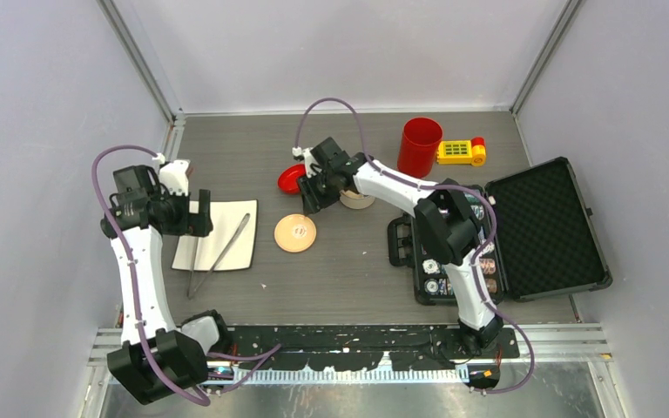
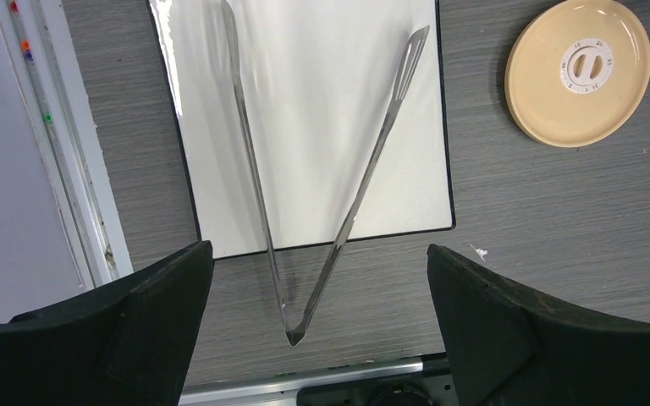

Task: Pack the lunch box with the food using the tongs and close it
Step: Pick up the box lid from the center of the board, then close the box lid on the packing box.

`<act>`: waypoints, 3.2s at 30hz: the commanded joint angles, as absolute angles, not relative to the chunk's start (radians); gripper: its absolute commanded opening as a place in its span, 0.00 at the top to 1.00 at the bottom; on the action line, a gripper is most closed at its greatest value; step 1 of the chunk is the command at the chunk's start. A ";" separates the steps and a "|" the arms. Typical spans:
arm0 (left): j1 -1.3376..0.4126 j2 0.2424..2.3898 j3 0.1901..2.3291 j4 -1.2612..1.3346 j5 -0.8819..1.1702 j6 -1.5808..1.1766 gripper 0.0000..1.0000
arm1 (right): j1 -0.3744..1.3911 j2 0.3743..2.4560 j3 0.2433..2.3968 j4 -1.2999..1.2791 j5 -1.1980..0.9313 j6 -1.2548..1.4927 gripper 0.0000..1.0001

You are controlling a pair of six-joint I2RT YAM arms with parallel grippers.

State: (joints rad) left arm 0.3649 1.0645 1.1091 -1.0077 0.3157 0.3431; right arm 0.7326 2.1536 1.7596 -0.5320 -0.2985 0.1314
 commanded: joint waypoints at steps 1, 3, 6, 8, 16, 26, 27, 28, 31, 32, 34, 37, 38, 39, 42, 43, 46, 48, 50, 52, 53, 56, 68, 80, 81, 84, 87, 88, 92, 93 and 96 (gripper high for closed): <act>0.369 1.025 1.147 -1.016 0.340 0.316 0.00 | 0.749 2.184 1.802 -0.525 -0.284 0.146 0.53; 0.369 1.015 1.147 -1.020 0.339 0.309 0.00 | 0.751 2.210 1.803 -0.522 -0.288 0.149 0.56; 0.370 1.004 1.148 -1.027 0.339 0.305 0.00 | 0.752 2.235 1.807 -0.517 -0.295 0.154 0.60; 0.369 0.997 1.151 -1.033 0.337 0.305 0.00 | 0.752 2.252 1.810 -0.517 -0.301 0.158 0.62; 0.370 0.973 1.147 -1.039 0.334 0.307 0.00 | 0.754 2.274 1.797 -0.514 -0.360 0.163 0.75; 0.370 0.969 1.145 -1.020 0.341 0.298 0.00 | 0.742 2.202 1.794 -0.539 -0.383 0.122 0.99; 0.369 0.970 1.146 -1.015 0.340 0.300 0.00 | 0.737 2.190 1.794 -0.542 -0.387 0.123 1.00; 0.369 0.970 1.147 -1.011 0.339 0.300 0.00 | 0.729 2.176 1.794 -0.544 -0.392 0.127 0.99; 0.370 0.973 1.148 -1.002 0.343 0.297 0.00 | 0.700 2.133 1.788 -0.550 -0.412 0.147 1.00; 0.369 0.975 1.146 -1.000 0.348 0.294 0.00 | 0.690 2.120 1.789 -0.557 -0.414 0.150 1.00; 0.369 0.979 1.145 -0.996 0.358 0.288 0.00 | 0.668 2.092 1.790 -0.571 -0.416 0.155 0.99; 0.369 0.984 1.145 -0.986 0.375 0.283 0.00 | 0.627 2.047 1.785 -0.589 -0.423 0.170 1.00; 0.369 0.988 1.144 -0.983 0.381 0.283 0.00 | 0.613 2.032 1.786 -0.598 -0.421 0.169 1.00; 0.370 0.992 1.147 -0.983 0.394 0.284 0.00 | 0.600 2.013 1.785 -0.603 -0.419 0.169 0.99; 0.366 1.013 1.168 -0.995 0.446 0.307 0.00 | 0.542 1.973 1.782 -0.614 -0.401 0.168 1.00; 0.363 1.025 1.179 -0.997 0.456 0.309 0.00 | 0.523 1.963 1.784 -0.618 -0.392 0.163 0.99; 0.346 1.050 1.203 -0.996 0.481 0.309 0.00 | 0.461 1.938 1.786 -0.635 -0.357 0.141 1.00; 0.327 1.065 1.216 -0.990 0.489 0.302 0.00 | 0.422 1.931 1.789 -0.655 -0.344 0.125 1.00; 0.302 1.073 1.219 -0.976 0.486 0.296 0.00 | 0.393 1.925 1.788 -0.674 -0.327 0.105 0.99; 0.272 1.082 1.221 -0.965 0.471 0.292 0.00 | 0.372 1.918 1.777 -0.683 -0.309 0.085 1.00; 0.256 1.088 1.222 -0.961 0.460 0.291 0.00 | 0.364 1.917 1.771 -0.688 -0.297 0.077 0.99; 0.203 1.103 1.225 -0.951 0.433 0.286 0.00 | 0.352 1.921 1.755 -0.688 -0.271 0.065 0.99; 0.191 1.157 1.265 -0.928 0.414 0.273 0.00 | 0.333 2.003 1.771 -0.682 -0.223 0.027 0.99; 0.191 1.167 1.269 -0.927 0.396 0.278 0.00 | 0.326 2.063 1.796 -0.659 -0.222 0.010 0.99; 0.191 1.167 1.266 -0.926 0.396 0.278 0.00 | 0.325 2.067 1.800 -0.657 -0.222 0.011 0.99; 0.190 1.167 1.261 -0.921 0.394 0.274 0.00 | 0.324 2.077 1.811 -0.658 -0.225 0.014 1.00; 0.190 1.170 1.259 -0.919 0.393 0.274 0.00 | 0.325 2.086 1.820 -0.649 -0.228 0.024 1.00; 0.191 1.172 1.259 -0.917 0.391 0.273 0.00 | 0.325 2.089 1.824 -0.649 -0.231 0.025 0.99; 0.191 1.173 1.256 -0.915 0.390 0.271 0.00 | 0.326 2.101 1.829 -0.649 -0.236 0.029 0.99; 0.190 1.173 1.256 -0.914 0.389 0.269 0.00 | 0.326 2.102 1.827 -0.649 -0.236 0.027 1.00; 0.190 1.173 1.255 -0.915 0.386 0.272 0.00 | 0.327 2.099 1.821 -0.658 -0.237 0.010 0.93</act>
